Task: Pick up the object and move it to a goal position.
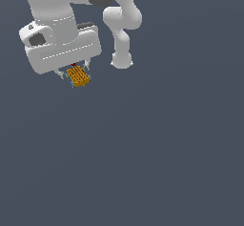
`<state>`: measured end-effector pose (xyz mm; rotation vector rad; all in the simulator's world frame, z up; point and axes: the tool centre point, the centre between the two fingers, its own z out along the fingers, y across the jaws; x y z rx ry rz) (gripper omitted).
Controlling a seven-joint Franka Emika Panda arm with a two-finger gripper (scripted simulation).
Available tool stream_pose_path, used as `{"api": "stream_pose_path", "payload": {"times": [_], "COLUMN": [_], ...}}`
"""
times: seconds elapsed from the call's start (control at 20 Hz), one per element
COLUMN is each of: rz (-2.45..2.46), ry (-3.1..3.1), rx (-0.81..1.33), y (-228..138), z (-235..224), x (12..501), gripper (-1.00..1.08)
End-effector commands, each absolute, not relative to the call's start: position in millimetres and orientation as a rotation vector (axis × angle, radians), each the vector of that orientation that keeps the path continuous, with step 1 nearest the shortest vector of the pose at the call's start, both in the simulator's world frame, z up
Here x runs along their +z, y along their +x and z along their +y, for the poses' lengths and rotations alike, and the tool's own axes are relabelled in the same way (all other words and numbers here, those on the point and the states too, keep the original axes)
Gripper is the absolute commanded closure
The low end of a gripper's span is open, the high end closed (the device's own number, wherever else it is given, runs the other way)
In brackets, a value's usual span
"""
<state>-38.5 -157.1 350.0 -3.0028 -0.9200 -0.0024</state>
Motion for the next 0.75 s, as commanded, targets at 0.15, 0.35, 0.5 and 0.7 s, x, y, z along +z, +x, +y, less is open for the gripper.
{"api": "stream_pose_path", "payload": {"times": [0.15, 0.35, 0.5, 0.7], "rz": [-0.92, -0.92, -0.92, -0.92], "ry": [-3.003, -3.003, -3.004, -3.004], "rx": [-0.001, -0.001, 0.0, 0.0], "y": [-45.4, -47.6, -47.8, -46.9], "z": [-172.9, -179.4, -181.5, -181.3], "x": [383.9, 396.9, 400.9, 399.8], "gripper": [1.08, 1.08, 1.08, 1.08]}}
